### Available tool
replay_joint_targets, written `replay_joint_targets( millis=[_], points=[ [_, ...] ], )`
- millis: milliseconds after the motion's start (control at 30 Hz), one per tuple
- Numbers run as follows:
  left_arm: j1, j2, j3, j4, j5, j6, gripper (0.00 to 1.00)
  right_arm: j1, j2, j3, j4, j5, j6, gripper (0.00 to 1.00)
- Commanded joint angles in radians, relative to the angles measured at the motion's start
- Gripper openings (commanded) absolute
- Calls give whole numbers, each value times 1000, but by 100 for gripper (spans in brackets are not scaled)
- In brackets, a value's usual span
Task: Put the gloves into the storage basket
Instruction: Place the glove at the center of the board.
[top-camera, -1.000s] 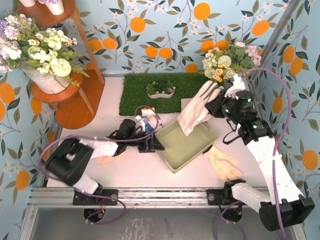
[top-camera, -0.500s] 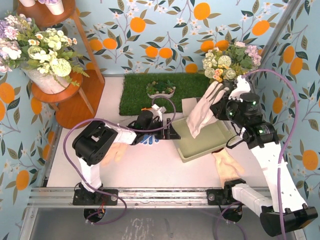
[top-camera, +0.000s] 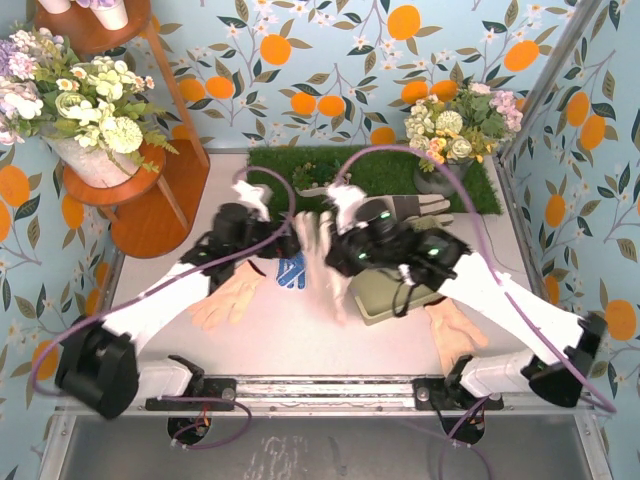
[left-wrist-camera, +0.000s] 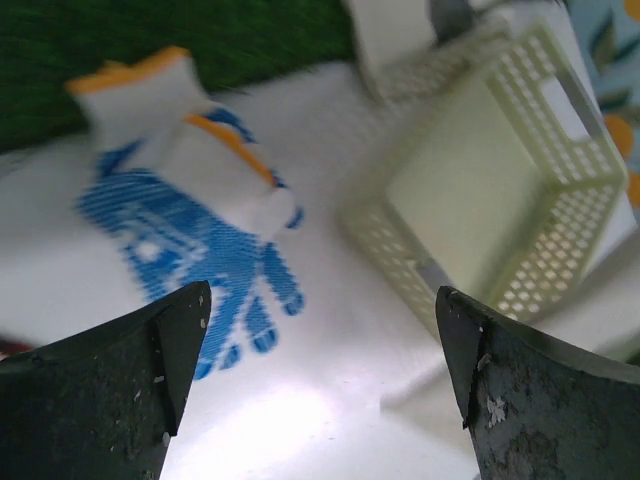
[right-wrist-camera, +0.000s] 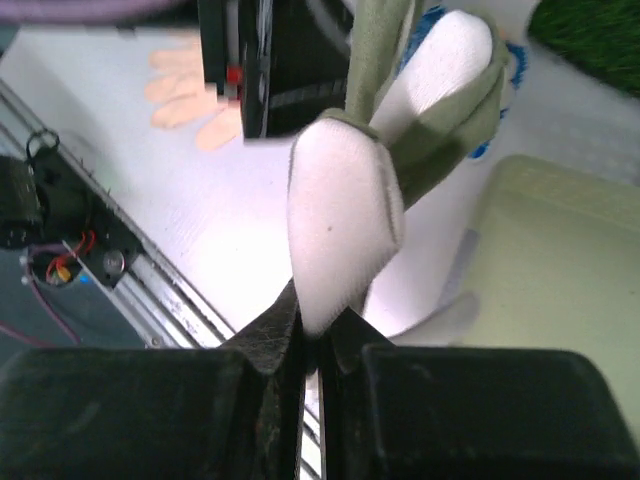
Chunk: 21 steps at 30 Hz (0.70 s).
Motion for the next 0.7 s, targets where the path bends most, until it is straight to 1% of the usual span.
replay_joint_targets(
  millis=[0, 133, 200, 267, 367, 500, 667],
  points=[
    [84, -149, -12, -169, -146, 63, 97, 142, 70, 89, -57, 126, 22, 0],
    [110, -231, -17, -175, -207, 33, 97, 249, 133, 128, -145, 231, 109, 0],
    [113, -262, -11, -196, -239, 28, 97, 280, 152, 143, -201, 280, 166, 0],
    [114, -299, -5, -231, -278, 25, 97, 288, 150, 120, -201, 280, 227, 0],
    [114, -368, -1, -283, -343, 12, 97, 288, 134, 12, -62, 176, 297, 0],
    [114, -462, -11, -326, -399, -19, 97, 310, 199, -37, 22, 108, 380, 0],
    [114, -534, -29, -372, -449, -44, 97, 345, 233, -128, 301, -36, 433, 0]
  ],
)
